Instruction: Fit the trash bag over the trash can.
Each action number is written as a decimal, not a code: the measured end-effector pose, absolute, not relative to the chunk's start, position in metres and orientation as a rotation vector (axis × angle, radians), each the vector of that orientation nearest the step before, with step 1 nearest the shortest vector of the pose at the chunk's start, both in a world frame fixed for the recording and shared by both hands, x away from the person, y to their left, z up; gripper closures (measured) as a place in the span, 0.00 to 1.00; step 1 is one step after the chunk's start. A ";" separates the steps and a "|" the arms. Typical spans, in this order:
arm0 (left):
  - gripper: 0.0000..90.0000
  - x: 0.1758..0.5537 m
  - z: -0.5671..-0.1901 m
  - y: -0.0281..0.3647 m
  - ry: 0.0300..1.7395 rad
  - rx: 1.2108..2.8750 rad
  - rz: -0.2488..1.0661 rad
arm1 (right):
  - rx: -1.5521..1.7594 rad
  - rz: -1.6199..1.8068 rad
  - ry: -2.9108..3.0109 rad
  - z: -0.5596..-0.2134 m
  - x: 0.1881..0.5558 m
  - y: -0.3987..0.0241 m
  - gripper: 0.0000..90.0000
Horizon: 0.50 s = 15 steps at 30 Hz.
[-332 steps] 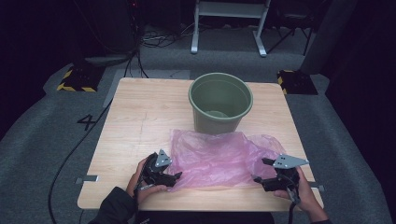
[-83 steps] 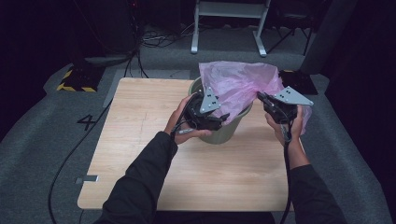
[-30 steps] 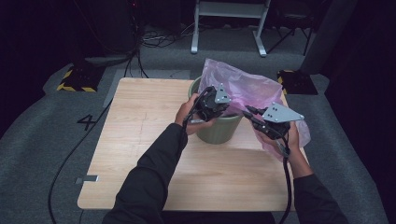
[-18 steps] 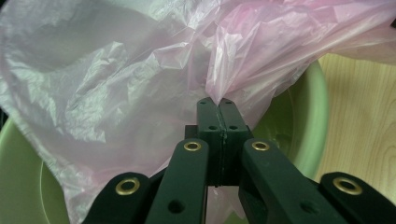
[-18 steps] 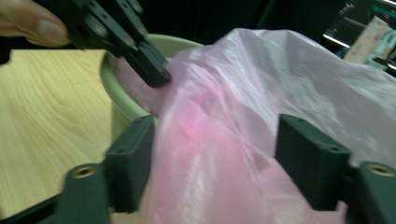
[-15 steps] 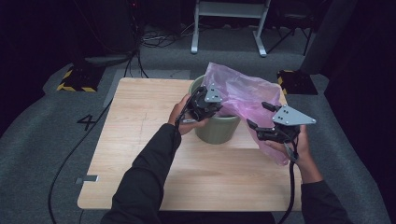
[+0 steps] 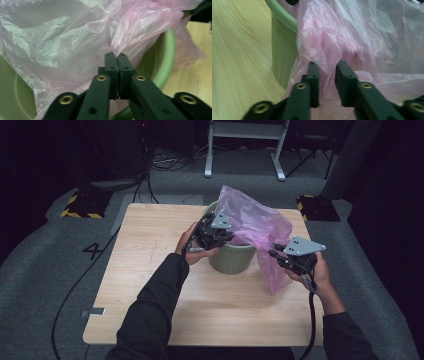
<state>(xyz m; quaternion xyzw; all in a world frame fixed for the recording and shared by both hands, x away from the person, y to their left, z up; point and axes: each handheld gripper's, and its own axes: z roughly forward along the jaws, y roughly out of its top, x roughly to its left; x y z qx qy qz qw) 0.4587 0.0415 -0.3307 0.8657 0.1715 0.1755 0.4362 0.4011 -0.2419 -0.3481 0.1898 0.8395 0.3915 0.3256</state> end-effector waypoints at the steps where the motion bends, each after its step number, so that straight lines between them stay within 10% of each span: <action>1: 0.94 0.458 -0.330 0.042 0.419 2.148 0.434 | 0.493 1.015 2.191 -0.348 0.401 -0.242 0.95; 8: 0.84 0.458 -0.328 0.045 0.447 2.130 0.438 | 0.467 1.036 2.125 -0.341 0.394 -0.245 1.00; 11: 0.65 0.458 -0.327 0.044 0.454 2.109 0.441 | 0.455 1.035 2.113 -0.338 0.391 -0.246 1.00; 12: 0.45 0.455 -0.323 0.039 0.486 2.082 0.469 | 0.440 1.042 2.118 -0.336 0.390 -0.247 1.00; 15: 0.34 0.453 -0.316 0.033 0.478 2.054 0.468 | 0.424 1.030 2.124 -0.335 0.390 -0.246 1.00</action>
